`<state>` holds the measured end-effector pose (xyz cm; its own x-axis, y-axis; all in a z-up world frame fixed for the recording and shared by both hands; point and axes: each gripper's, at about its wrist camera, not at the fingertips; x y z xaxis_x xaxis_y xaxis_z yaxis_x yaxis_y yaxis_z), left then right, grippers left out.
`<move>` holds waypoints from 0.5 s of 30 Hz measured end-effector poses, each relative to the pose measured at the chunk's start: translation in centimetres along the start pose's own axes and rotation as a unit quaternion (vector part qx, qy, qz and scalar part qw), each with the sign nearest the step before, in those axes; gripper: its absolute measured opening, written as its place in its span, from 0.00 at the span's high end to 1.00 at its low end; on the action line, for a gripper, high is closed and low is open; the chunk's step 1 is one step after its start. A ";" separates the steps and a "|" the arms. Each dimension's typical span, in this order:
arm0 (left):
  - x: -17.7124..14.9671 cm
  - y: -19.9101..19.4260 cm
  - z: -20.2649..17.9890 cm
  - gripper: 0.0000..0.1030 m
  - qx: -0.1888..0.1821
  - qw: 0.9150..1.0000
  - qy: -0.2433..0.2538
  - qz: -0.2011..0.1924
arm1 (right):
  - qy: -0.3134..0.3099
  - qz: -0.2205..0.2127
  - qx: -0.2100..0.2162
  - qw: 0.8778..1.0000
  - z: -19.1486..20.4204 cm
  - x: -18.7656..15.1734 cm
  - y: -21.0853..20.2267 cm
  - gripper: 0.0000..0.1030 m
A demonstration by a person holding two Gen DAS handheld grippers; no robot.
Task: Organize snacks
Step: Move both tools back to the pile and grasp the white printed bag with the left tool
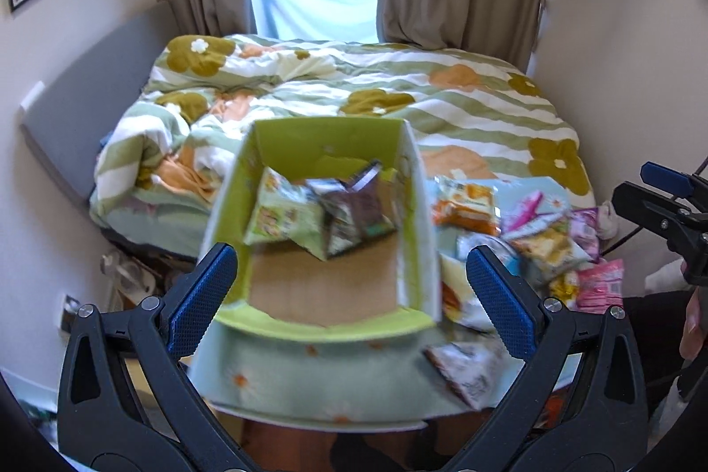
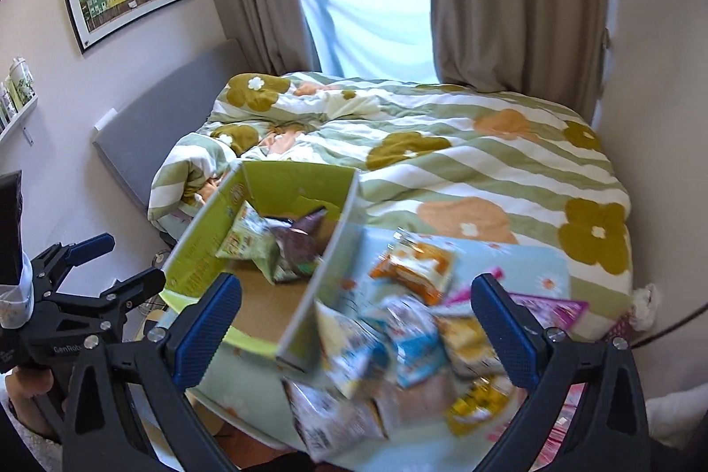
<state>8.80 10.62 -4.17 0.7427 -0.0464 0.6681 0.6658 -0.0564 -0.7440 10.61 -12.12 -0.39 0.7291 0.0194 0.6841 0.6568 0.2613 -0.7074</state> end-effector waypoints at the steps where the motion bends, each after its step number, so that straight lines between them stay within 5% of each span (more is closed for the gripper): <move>1: -0.7 -0.2 -0.9 0.00 0.000 1.000 -0.003 0.004 | 0.001 0.000 0.001 1.000 -0.6 -0.5 -0.5 0.00; 15: -10.4 3.3 -8.1 0.00 -0.014 0.995 -0.033 0.088 | 0.045 0.011 -0.032 0.998 -9.0 -11.0 -1.3 0.00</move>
<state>2.68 2.88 -13.52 0.8519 0.0072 0.5237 0.5224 -0.0820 -0.8487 3.49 -21.34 -8.55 0.7558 -0.0639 0.6517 0.6495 0.2001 -0.7336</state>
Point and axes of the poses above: each gripper's, at about its wrist camera, not at the fingertips, and y roughly the way its jaws point, z to its left, x to its top, and after that the axes turned 1 degree about -z, right-handed
